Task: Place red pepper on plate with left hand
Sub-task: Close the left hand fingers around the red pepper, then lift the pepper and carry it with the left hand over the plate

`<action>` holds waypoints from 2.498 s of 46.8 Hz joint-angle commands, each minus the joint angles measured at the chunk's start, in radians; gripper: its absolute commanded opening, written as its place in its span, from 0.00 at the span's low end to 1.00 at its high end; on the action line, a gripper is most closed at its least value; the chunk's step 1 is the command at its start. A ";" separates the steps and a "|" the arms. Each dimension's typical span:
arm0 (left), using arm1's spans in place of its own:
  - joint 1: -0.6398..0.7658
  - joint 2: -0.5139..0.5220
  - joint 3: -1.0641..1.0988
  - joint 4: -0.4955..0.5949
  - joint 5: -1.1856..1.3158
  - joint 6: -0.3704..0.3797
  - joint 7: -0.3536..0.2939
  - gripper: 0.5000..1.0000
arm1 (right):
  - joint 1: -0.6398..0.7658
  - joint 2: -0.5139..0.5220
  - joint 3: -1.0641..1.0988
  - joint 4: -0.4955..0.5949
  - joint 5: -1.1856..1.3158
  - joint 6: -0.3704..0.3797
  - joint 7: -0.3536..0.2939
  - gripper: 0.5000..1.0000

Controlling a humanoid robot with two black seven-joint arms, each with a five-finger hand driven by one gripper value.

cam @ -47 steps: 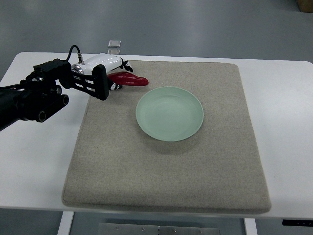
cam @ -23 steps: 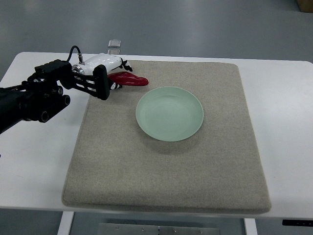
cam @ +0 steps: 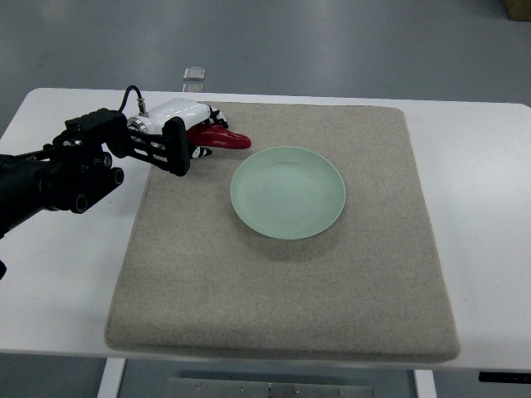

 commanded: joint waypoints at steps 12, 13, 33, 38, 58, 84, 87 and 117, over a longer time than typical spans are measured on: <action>-0.001 -0.002 -0.001 0.000 -0.003 0.000 0.000 0.40 | 0.000 0.000 0.000 0.000 0.000 0.000 -0.001 0.86; -0.001 -0.002 -0.001 0.000 -0.005 0.000 0.000 0.40 | 0.000 0.000 0.000 0.000 0.000 0.000 -0.001 0.86; -0.001 -0.007 -0.006 0.000 -0.005 0.000 0.000 0.33 | 0.000 0.000 0.000 0.000 0.000 0.000 -0.001 0.86; -0.003 -0.007 -0.006 0.000 -0.005 0.000 0.000 0.24 | 0.000 0.000 0.000 0.000 0.000 0.000 -0.001 0.86; -0.001 -0.007 -0.005 0.000 -0.002 0.000 0.000 0.00 | 0.000 0.000 0.000 0.000 0.000 0.000 -0.001 0.86; -0.003 -0.007 -0.061 -0.042 -0.063 0.066 -0.013 0.00 | 0.000 0.000 0.000 0.000 0.000 0.000 0.001 0.86; -0.003 -0.007 -0.061 -0.055 -0.064 0.066 -0.018 0.00 | 0.000 0.000 0.000 0.000 0.000 0.000 -0.001 0.86; -0.037 0.016 -0.057 -0.339 0.078 0.045 -0.082 0.00 | 0.000 0.000 0.000 0.000 0.000 0.000 -0.001 0.86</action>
